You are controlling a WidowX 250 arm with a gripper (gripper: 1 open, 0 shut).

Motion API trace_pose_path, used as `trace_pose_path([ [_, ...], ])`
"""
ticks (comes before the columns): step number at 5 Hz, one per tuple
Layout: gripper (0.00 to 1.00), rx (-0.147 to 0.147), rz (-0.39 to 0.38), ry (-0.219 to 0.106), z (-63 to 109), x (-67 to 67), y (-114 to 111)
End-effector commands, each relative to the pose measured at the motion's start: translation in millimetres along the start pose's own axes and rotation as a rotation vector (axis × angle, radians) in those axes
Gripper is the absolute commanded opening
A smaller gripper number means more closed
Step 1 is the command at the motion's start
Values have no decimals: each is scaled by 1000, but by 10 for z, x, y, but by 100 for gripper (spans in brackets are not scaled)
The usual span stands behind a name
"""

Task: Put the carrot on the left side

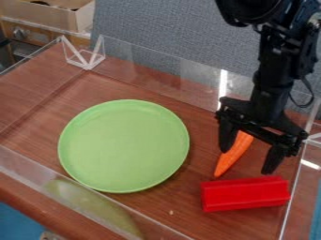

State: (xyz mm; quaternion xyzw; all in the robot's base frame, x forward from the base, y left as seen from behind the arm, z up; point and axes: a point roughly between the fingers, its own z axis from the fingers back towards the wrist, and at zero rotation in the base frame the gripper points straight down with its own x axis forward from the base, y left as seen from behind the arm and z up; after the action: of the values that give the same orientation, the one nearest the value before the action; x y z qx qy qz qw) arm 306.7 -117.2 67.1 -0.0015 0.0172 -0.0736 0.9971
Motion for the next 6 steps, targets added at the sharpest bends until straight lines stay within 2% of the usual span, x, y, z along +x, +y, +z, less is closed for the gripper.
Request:
trace_pose_path([
  [1,100,7,48,-72,154,69,175],
  [3,100,18,71,-107,19,48,323],
  [5,100,12,40,-153,251,105,115],
  [6,100,10,30,-165,245,238,92],
])
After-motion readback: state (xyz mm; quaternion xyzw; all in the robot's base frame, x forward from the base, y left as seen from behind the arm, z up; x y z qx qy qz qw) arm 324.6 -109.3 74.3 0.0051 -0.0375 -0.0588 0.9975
